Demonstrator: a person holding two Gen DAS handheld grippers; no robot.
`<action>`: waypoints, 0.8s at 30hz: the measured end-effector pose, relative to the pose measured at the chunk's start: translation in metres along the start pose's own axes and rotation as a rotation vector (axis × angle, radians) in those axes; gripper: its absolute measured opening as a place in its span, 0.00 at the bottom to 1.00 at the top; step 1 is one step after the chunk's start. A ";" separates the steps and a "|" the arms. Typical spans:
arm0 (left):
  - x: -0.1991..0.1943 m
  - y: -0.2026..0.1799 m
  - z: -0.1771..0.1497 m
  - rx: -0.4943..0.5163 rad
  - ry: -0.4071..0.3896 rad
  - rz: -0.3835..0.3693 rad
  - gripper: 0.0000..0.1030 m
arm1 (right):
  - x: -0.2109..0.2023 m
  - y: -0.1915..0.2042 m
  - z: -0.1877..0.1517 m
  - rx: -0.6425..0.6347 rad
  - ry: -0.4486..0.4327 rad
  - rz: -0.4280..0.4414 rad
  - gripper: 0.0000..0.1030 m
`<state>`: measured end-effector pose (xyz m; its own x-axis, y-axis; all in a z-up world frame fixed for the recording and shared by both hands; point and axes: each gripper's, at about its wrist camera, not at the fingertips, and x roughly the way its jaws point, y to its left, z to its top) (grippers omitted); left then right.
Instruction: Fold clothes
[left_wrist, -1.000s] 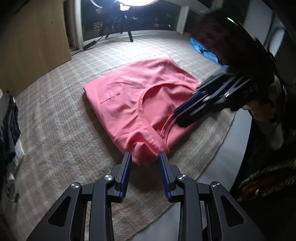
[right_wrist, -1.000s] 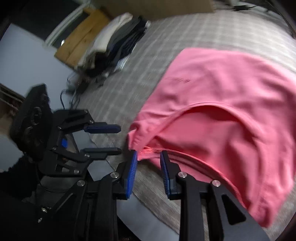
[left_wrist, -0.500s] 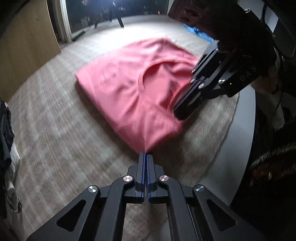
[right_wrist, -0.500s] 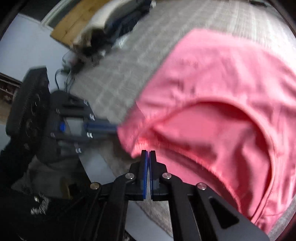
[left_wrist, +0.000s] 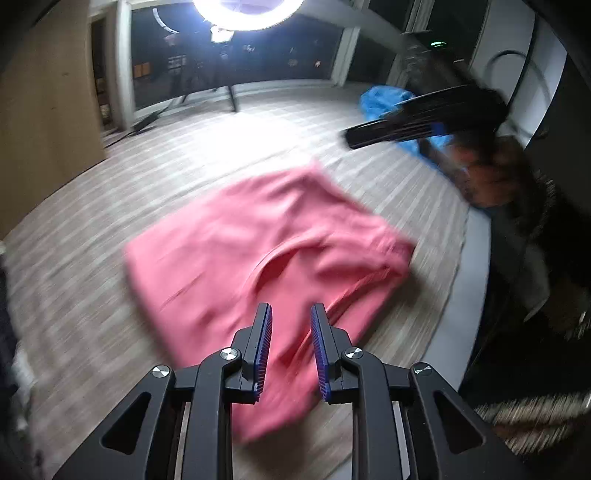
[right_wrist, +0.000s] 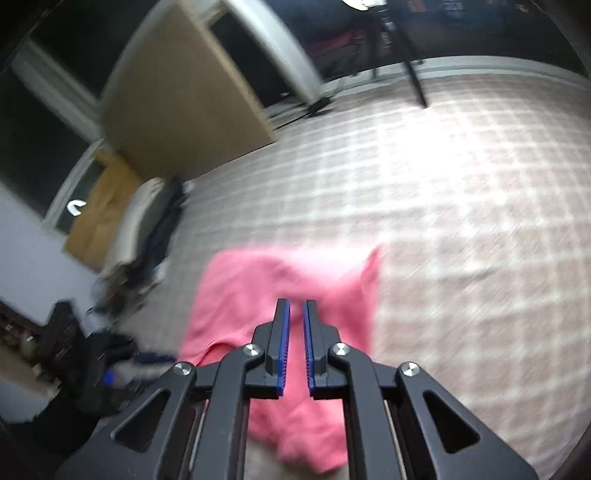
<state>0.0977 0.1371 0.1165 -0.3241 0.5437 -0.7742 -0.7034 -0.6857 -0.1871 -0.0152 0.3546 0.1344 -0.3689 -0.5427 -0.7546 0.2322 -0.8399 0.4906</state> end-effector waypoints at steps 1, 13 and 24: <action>0.007 -0.009 0.008 0.010 -0.012 -0.022 0.23 | 0.007 -0.006 0.007 0.004 0.013 -0.018 0.08; 0.108 -0.086 0.028 0.234 0.121 -0.090 0.11 | 0.069 -0.026 0.021 -0.048 0.203 -0.149 0.18; 0.053 -0.063 0.024 -0.005 0.059 -0.262 0.27 | 0.046 -0.018 0.027 -0.106 0.040 -0.227 0.18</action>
<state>0.1095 0.2205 0.1022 -0.0936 0.6739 -0.7329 -0.7551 -0.5278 -0.3888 -0.0604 0.3450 0.1029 -0.3869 -0.3378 -0.8580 0.2416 -0.9351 0.2592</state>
